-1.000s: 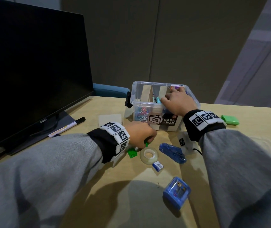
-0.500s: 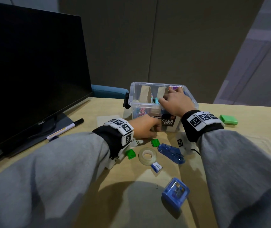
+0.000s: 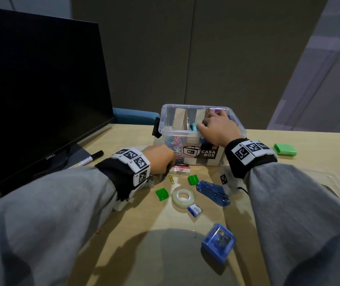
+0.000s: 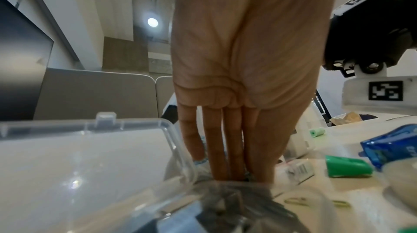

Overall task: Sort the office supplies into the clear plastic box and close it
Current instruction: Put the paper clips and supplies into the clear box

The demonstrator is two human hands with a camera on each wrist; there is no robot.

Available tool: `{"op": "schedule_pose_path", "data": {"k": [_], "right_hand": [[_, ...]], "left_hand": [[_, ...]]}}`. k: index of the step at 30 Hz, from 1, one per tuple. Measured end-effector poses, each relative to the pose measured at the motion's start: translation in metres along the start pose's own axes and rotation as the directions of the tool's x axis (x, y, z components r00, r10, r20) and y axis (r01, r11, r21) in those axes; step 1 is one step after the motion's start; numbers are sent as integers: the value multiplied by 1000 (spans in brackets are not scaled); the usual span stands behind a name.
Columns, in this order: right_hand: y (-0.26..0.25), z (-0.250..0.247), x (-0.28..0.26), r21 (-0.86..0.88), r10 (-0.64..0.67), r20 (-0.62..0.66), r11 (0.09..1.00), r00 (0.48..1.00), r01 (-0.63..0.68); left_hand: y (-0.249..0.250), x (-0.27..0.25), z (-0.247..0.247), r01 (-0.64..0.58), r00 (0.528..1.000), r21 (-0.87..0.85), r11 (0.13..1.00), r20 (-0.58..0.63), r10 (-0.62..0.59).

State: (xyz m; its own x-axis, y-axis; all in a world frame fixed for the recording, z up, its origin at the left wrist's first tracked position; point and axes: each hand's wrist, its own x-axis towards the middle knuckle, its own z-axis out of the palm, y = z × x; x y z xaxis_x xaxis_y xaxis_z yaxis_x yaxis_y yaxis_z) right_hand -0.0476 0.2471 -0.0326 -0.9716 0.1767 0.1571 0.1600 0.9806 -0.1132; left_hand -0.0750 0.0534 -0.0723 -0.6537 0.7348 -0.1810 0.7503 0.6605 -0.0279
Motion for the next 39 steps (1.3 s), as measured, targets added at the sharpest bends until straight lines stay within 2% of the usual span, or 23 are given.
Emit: {"op": "schedule_pose_path", "data": {"k": [5,11,13,16,18,22,30,35,39], "right_hand": [[0,1,1,2,3,-6,1000,1000,-3],[1,3,2,6,1,-26,1000,1000,-1],[0,3,2,4,2,-25,1000,1000,-2],[0,2,2,4,1,-28,1000,1000,-1],[0,2,2,3,0,-34,1000,999,0],[0,3,1,6,2,-31,1000,1000,-2],[0,2,1,4,2,-31,1000,1000,-2],[0,3,2,2,1,-33,1000,999,-1],[0,2,2,12,0,-36,1000,999,0]], "left_hand": [[9,9,4,-1,1000,-36,999,17,2],[11,10,6,-80,997,-233,969,-14,79],[9,10,4,-30,999,-230,973,-34,23],[5,8,2,120,990,-93,988,-57,-126],[5,7,3,165,986,0,986,-33,-165],[8,7,11,182,981,113,977,49,-188],[12,17,14,198,974,-89,976,132,-186],[19,18,11,226,969,-145,963,132,-207],[21,19,12,239,951,-114,964,226,-209]]}}
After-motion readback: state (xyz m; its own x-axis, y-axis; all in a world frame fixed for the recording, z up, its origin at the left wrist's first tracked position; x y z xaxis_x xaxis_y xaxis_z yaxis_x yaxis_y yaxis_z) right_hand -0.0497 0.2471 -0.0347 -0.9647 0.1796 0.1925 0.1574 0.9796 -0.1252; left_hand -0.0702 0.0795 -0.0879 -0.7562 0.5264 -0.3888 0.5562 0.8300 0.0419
